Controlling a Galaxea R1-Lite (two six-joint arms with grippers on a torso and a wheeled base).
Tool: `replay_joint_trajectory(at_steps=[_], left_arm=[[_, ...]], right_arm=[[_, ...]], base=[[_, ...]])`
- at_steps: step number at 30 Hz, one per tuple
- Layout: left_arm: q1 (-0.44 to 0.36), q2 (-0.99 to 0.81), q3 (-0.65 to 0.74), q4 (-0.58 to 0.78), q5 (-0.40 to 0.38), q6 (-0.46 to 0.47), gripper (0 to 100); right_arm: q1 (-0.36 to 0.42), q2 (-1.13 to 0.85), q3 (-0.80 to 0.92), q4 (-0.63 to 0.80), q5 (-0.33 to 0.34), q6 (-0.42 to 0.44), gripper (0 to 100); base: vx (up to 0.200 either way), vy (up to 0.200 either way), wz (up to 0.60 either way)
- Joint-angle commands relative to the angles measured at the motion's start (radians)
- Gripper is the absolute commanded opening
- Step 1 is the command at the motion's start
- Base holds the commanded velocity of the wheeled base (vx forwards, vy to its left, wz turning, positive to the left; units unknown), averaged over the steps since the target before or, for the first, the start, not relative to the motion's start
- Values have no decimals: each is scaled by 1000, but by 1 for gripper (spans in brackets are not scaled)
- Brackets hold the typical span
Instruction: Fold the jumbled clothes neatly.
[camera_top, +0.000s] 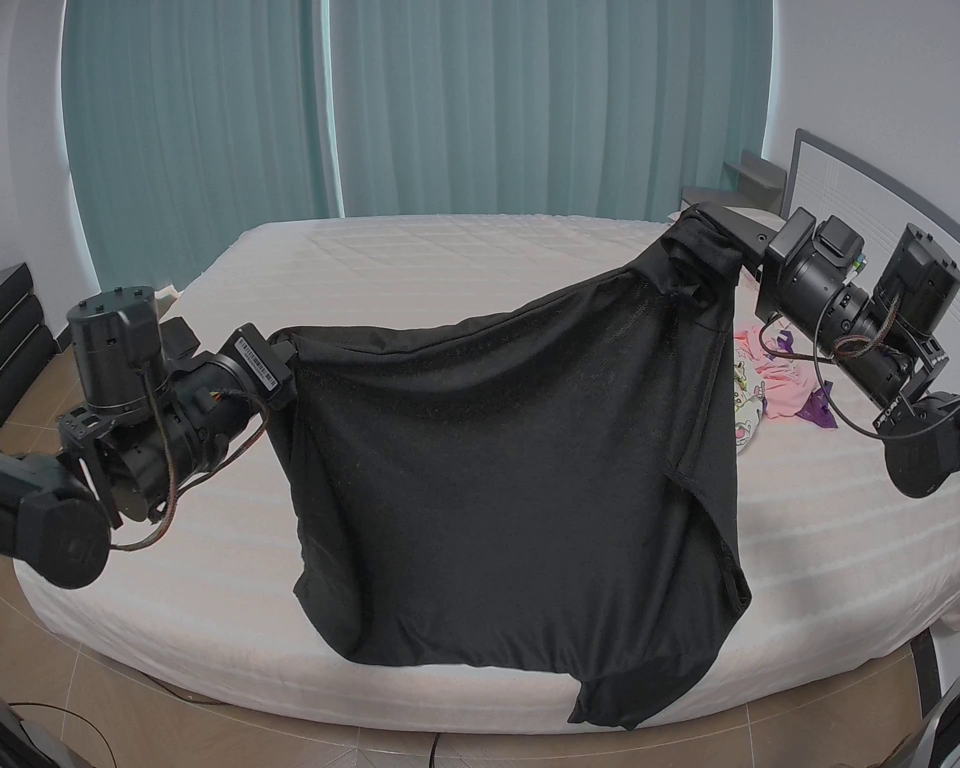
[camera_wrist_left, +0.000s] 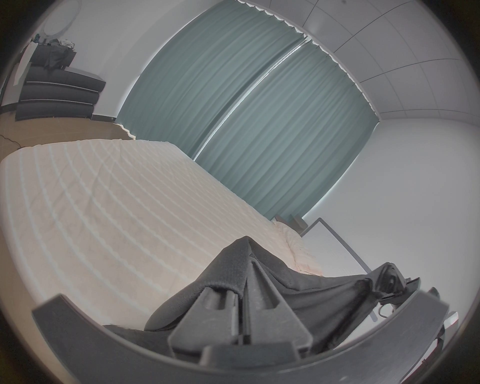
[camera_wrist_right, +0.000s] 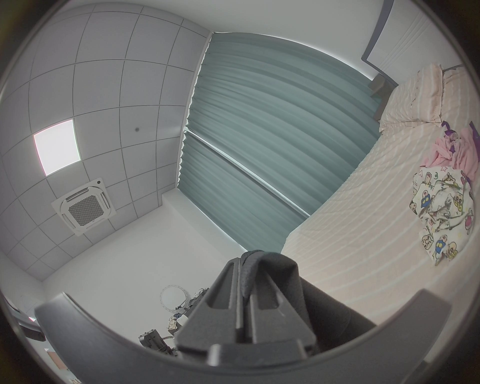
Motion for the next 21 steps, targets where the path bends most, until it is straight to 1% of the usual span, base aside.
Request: replay_joint_trajectory(at_steps=[1, 6, 8, 9, 10, 11, 20, 21], left_arm=[[26, 111, -50, 0, 0, 0, 0], [38, 212, -74, 0, -3, 0, 0], [38, 212, -74, 0, -3, 0, 0], [50, 283, -107, 1, -20, 0, 0], [53, 292, -111, 3, -20, 0, 0], [60, 324, -128, 4, -20, 0, 0], [93, 510, -234, 1, -20, 0, 0], [98, 526, -248, 1, -20, -2, 100]], right_arm=[[-10, 57, -27, 1, 1, -3, 0], [-16, 134, -60, 8, 3, -9, 0], [-16, 134, -60, 8, 3, -9, 0], [-16, 134, -60, 8, 3, -9, 0], [-28, 215, -85, 10, 3, -30, 0], [-33, 243, -97, 10, 3, -33, 0], [-44, 378, -123, 10, 1, -47, 0], [-44, 392, -126, 10, 1, -53, 0]], base=[[200, 0, 0], [200, 0, 0], [200, 0, 0], [0, 0, 0], [0, 0, 0], [0, 0, 0], [0, 0, 0], [0, 0, 0]])
